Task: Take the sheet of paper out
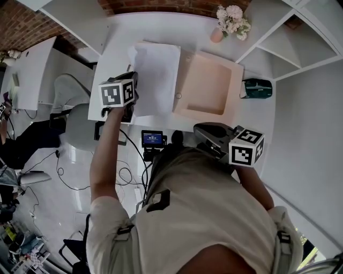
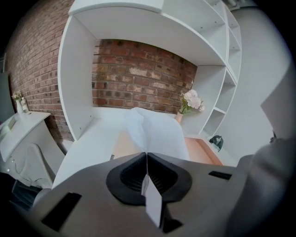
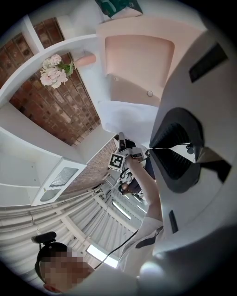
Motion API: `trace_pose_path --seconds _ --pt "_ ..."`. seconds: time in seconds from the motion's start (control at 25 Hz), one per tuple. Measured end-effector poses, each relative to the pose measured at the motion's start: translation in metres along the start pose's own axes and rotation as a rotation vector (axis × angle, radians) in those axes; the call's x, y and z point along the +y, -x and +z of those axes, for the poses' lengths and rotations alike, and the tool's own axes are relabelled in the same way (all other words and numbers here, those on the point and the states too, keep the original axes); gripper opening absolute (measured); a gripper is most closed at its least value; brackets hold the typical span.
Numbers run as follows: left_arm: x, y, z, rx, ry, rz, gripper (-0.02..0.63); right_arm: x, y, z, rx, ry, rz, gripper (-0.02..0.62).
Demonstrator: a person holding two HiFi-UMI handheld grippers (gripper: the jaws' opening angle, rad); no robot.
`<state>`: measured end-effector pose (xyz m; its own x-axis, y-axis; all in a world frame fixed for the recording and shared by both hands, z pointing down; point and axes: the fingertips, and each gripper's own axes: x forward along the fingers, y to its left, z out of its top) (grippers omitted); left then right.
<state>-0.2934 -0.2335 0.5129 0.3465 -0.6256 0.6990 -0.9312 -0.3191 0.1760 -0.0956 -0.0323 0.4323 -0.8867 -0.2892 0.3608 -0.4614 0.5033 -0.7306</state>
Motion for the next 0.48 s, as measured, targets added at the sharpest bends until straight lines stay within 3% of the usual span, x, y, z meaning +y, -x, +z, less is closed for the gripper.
trace_pose_path --seconds 0.2,0.48 --pt "0.001 0.027 0.013 -0.058 -0.013 0.012 0.02 0.001 -0.003 0.005 0.008 0.011 0.012 0.026" --pt "0.003 0.055 0.009 -0.073 -0.039 0.033 0.02 0.003 -0.001 0.008 0.023 0.021 0.023 0.026"
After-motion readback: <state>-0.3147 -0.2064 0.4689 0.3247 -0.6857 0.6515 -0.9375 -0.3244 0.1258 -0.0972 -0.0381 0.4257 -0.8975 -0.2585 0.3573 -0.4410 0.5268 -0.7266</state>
